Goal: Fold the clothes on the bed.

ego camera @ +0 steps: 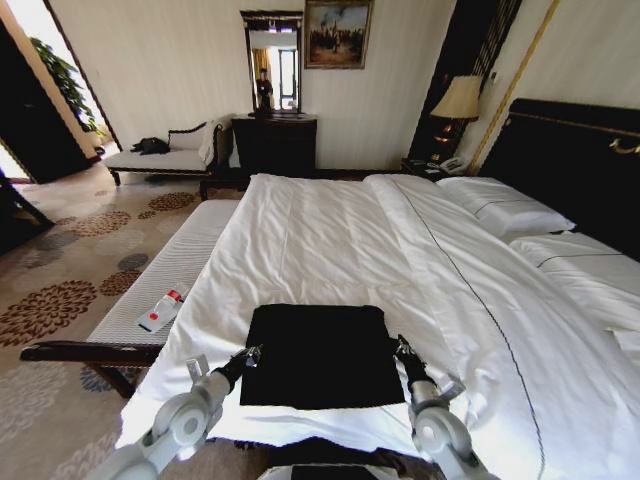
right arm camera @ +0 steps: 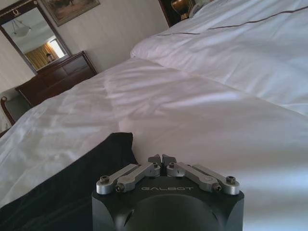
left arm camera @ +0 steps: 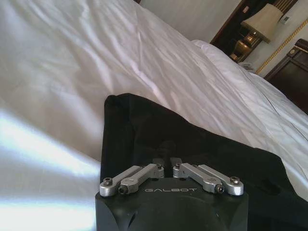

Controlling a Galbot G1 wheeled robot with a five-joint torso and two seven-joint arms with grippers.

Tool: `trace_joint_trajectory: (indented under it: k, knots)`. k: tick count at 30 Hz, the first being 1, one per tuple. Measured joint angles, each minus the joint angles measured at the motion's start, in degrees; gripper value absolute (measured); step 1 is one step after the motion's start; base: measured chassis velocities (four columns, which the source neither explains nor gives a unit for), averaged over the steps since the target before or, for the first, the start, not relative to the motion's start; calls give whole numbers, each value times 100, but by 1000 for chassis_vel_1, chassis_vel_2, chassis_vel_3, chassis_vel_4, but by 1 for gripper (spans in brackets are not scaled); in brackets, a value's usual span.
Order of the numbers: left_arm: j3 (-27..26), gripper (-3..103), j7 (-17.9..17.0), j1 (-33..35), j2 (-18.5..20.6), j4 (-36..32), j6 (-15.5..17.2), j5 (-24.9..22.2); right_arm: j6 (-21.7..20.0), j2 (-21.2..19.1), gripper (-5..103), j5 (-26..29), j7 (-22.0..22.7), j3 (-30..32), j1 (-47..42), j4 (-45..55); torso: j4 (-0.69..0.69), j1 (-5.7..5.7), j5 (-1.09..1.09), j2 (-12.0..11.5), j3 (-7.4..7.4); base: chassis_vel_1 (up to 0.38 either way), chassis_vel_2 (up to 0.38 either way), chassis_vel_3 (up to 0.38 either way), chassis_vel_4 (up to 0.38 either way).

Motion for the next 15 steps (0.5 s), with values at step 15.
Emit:
trace_joint_trajectory:
  k: [15]
  knots:
    - [-337,8,172,302,-92,-146,-442,471,244,212,9,-558,-30,-142,-108,6,1,0,0,0,0,0,0,0,0]
